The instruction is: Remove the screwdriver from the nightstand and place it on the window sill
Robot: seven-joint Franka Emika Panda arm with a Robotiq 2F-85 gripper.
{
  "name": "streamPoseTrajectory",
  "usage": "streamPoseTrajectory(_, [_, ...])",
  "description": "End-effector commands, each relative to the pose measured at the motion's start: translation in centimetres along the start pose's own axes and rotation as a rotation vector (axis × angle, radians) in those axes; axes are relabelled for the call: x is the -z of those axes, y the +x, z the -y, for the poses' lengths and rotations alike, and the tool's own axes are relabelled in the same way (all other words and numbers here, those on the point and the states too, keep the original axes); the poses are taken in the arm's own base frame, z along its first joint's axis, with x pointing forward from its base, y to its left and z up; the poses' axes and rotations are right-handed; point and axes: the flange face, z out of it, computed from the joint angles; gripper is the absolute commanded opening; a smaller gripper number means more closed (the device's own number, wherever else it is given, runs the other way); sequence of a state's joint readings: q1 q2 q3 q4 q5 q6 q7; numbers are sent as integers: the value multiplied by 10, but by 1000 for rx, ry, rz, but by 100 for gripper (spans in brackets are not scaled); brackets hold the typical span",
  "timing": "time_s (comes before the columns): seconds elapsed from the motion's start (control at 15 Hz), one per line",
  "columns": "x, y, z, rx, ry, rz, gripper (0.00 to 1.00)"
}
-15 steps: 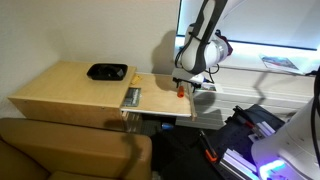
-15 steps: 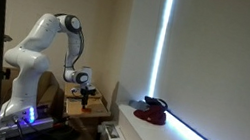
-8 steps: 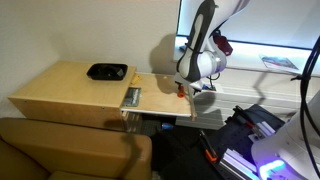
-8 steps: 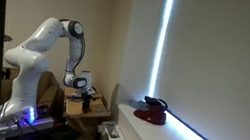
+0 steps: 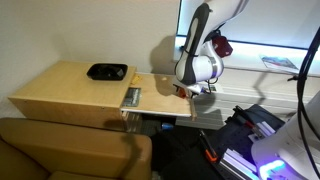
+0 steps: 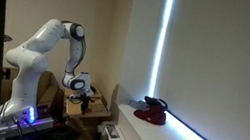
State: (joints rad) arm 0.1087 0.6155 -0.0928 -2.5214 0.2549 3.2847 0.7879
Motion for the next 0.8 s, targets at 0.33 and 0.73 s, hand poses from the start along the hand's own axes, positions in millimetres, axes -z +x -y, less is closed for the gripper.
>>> streamPoseTrajectory(0.33, [-6,5,-19,10,-6,10,32])
streamPoseTrajectory(0.73, [-5,8,-25,-1,-12,14,8])
